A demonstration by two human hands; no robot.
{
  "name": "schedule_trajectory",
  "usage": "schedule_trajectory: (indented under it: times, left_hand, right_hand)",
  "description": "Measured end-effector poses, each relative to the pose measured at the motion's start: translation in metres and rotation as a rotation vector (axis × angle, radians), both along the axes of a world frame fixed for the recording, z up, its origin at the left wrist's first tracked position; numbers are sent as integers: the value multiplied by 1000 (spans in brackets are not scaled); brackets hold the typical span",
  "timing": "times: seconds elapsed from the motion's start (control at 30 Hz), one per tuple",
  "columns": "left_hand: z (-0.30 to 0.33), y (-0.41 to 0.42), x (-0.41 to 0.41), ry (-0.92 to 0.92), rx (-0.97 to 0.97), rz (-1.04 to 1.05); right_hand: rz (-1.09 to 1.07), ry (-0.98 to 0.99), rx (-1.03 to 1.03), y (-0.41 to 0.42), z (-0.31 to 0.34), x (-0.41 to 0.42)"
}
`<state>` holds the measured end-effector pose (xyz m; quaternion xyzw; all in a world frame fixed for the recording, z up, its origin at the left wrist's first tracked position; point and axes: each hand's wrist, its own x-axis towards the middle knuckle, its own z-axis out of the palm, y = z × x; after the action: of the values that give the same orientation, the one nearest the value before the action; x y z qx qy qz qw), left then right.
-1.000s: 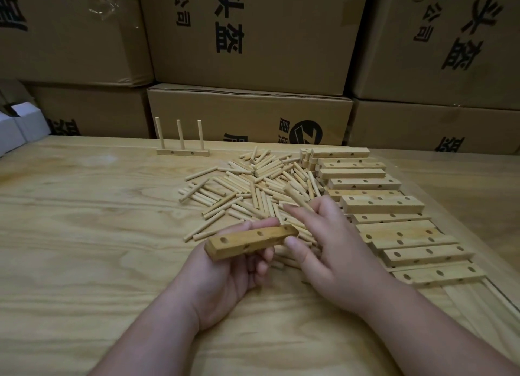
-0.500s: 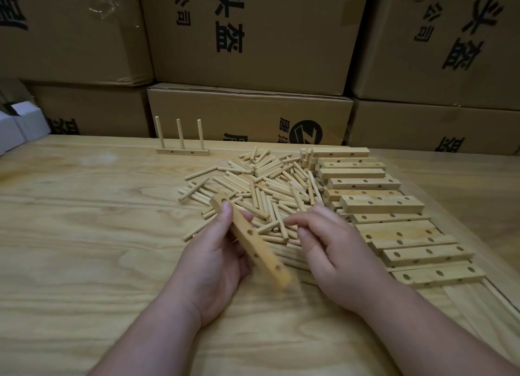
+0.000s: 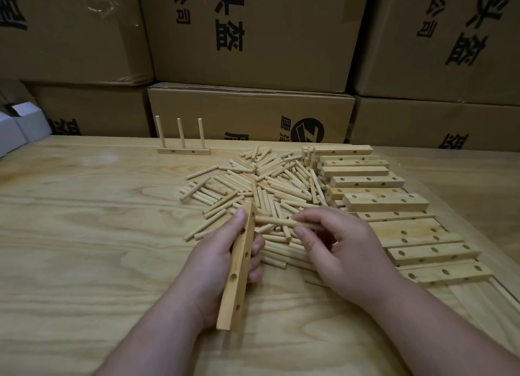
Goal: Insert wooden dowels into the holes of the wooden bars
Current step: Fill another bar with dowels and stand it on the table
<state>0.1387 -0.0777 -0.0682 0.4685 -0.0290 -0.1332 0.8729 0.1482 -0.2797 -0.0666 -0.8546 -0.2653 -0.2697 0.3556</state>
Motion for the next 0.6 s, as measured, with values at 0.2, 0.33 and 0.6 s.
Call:
schedule_trajectory:
  times: [0.2, 0.33, 0.6]
  left_hand:
    - [0, 1, -1, -14, 49, -14]
    - [0, 1, -2, -38, 97, -15]
    - [2, -2, -4, -22, 143, 35]
  right_hand:
    - [36, -89, -4, 0, 1, -1]
    - [44, -139, 7, 1, 2, -2]
    - [79, -171, 13, 0, 2, -1]
